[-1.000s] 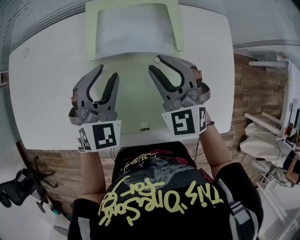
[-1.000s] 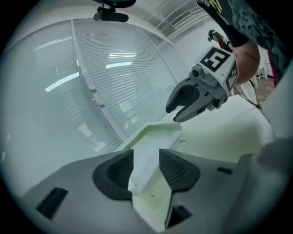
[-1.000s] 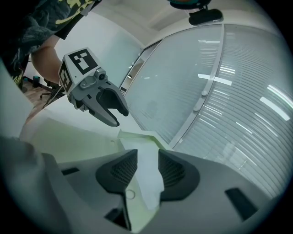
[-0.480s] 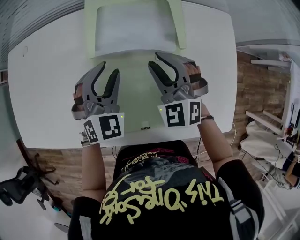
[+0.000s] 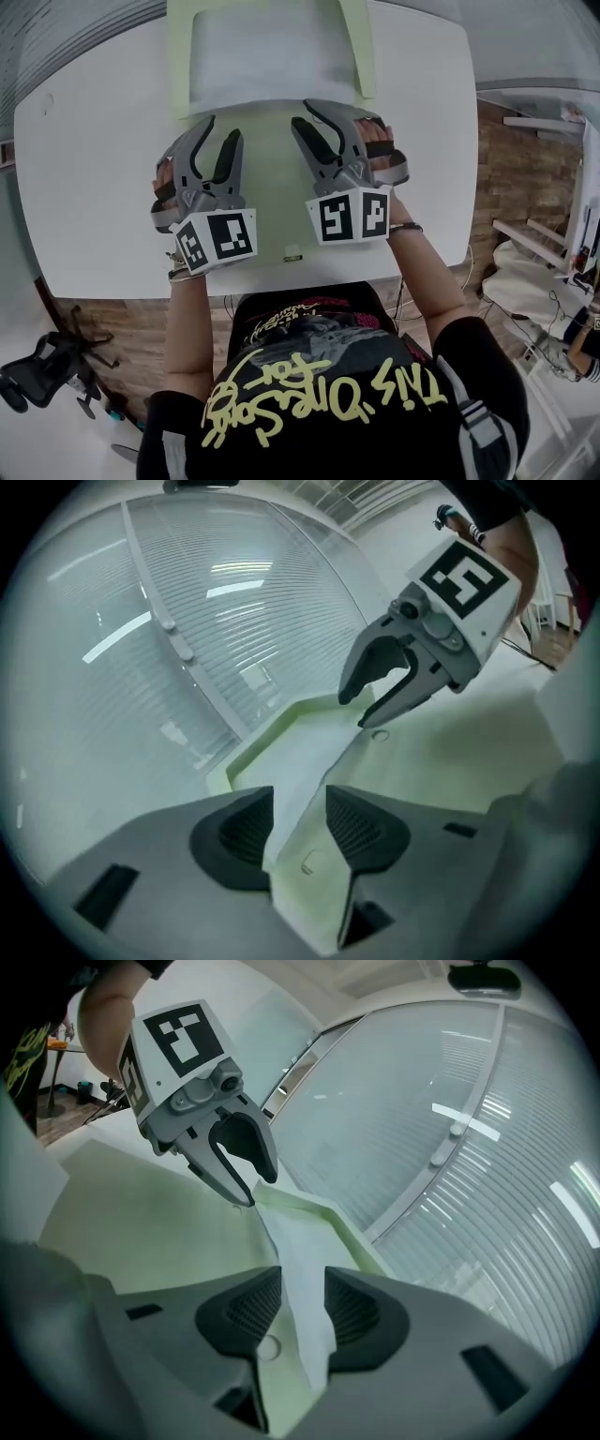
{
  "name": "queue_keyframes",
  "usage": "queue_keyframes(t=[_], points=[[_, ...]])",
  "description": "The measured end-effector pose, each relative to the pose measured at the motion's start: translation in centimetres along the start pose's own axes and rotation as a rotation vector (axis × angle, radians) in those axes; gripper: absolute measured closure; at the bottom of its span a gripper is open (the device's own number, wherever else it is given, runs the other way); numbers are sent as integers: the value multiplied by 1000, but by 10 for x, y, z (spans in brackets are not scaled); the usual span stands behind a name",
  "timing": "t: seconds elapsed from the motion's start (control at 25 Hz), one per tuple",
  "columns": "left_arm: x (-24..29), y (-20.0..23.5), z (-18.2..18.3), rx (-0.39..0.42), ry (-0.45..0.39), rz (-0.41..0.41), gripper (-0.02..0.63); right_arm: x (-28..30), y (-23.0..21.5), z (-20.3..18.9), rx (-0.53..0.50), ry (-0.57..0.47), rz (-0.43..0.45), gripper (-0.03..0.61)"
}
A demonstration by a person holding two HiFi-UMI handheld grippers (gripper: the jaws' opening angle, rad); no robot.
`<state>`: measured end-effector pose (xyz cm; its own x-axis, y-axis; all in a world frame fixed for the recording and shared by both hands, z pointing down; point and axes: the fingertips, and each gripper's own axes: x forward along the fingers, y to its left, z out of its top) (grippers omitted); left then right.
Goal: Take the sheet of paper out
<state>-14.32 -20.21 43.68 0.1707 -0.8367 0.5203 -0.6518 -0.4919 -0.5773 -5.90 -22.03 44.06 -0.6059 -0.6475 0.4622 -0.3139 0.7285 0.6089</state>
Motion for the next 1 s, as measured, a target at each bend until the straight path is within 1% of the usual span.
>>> queue_keyframes(t=[0.2,0.36,0.48,0.76,1.0], points=[[7,1,-5,12,39,11,449,7,2,-2,-28,25,2,443],[15,-5,-11,-2,75,2,449,9,3,-7,-32,36,6,439],[20,-6,-14,22,95,-1,449,14,2,-10,-31,51,6,439],[30,-6,-15,54,115,-20,449,27,7,-15,-48,98,23,439],[40,-3,-16,85,135,-26,450,34,8,-17,-69,118,38,440]])
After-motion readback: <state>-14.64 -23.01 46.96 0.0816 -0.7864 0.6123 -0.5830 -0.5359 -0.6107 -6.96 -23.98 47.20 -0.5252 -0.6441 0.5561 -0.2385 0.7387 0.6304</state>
